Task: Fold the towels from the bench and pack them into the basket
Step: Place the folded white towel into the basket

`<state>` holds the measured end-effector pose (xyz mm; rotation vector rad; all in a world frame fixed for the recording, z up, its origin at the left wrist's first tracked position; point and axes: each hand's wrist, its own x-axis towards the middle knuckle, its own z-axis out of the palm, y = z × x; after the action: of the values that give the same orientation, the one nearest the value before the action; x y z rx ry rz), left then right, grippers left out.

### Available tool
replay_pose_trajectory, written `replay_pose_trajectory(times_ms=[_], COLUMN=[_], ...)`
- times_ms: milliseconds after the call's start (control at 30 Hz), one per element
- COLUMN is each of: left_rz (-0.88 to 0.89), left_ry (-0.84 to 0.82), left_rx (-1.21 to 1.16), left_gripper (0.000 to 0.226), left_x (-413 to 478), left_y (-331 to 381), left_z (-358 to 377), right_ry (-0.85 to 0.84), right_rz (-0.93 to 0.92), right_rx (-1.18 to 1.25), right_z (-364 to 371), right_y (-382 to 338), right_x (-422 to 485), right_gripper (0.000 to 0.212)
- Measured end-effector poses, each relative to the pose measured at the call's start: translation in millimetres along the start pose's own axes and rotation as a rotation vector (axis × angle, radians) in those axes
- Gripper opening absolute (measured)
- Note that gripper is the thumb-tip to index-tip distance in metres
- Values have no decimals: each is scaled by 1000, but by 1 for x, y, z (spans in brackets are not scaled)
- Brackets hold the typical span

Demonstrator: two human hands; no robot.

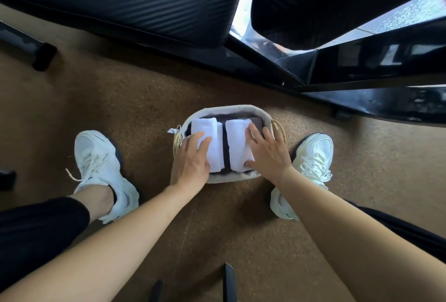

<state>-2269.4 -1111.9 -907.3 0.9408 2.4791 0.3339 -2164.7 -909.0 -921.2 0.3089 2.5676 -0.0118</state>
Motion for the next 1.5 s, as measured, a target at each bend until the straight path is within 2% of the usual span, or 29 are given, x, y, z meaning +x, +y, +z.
replay_pose_trajectory(times_ms=[100, 167, 333, 533, 767, 1000, 1300, 1500], left_rz=[50, 72, 161, 158, 152, 150, 84, 48], left_ry=[-176, -277, -252, -256, -212, -176, -283, -373], left_rx=[134, 237, 354, 336, 349, 291, 169, 42], left_gripper=[80, 85, 96, 100, 96, 93, 85, 70], left_x=[6, 17, 32, 42, 47, 42, 28, 9], left_y=[-4, -6, -9, -9, -9, -14, -10, -10], left_z=[6, 10, 23, 28, 38, 44, 29, 5], right_ry=[46, 44, 25, 38, 47, 9, -11, -108], right_rz=[-52, -86, -129, -102, -14, 43, 15, -23], right_rx=[-31, -15, 42, -59, -43, 76, 95, 220], right_z=[1, 6, 19, 21, 24, 38, 28, 7], right_y=[-4, -9, -12, -3, -10, -15, -11, -13], right_x=[2, 3, -2, 2, 15, 17, 8, -7], right_gripper=[84, 86, 100, 97, 91, 96, 97, 90])
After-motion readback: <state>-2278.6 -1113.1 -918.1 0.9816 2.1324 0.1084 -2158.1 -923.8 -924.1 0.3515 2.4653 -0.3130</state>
